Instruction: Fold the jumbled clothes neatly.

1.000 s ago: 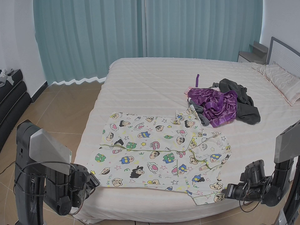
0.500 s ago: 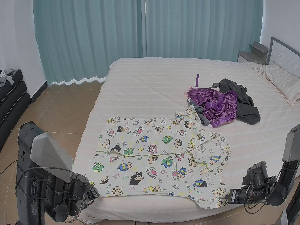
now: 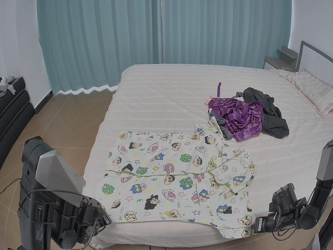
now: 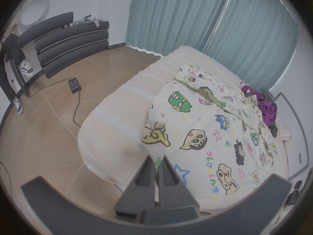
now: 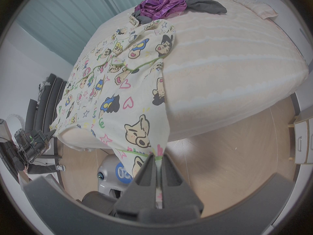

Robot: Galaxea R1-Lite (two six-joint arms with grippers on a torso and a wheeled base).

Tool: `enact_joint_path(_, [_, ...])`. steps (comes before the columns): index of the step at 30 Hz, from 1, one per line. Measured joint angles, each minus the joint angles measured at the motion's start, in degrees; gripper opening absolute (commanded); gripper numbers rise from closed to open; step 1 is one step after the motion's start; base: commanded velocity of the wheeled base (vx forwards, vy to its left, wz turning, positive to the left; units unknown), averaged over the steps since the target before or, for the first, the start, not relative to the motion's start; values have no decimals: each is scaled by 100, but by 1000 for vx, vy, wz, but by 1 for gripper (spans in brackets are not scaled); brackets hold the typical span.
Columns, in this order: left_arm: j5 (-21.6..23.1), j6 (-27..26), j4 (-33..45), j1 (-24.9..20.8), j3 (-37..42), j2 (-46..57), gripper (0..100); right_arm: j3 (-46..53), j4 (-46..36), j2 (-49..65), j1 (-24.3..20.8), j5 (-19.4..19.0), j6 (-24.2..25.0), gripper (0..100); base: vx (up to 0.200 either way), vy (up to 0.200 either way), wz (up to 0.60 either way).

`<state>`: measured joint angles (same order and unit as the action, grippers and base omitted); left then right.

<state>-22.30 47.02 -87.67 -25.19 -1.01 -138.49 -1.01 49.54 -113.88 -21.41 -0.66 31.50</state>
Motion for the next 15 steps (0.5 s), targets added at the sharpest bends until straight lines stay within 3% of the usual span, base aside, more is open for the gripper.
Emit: enact_joint_path(15, [-105, -128, 1602, -304, 0, 494, 0, 0, -619, 44, -425, 23, 9, 0, 0, 0, 0])
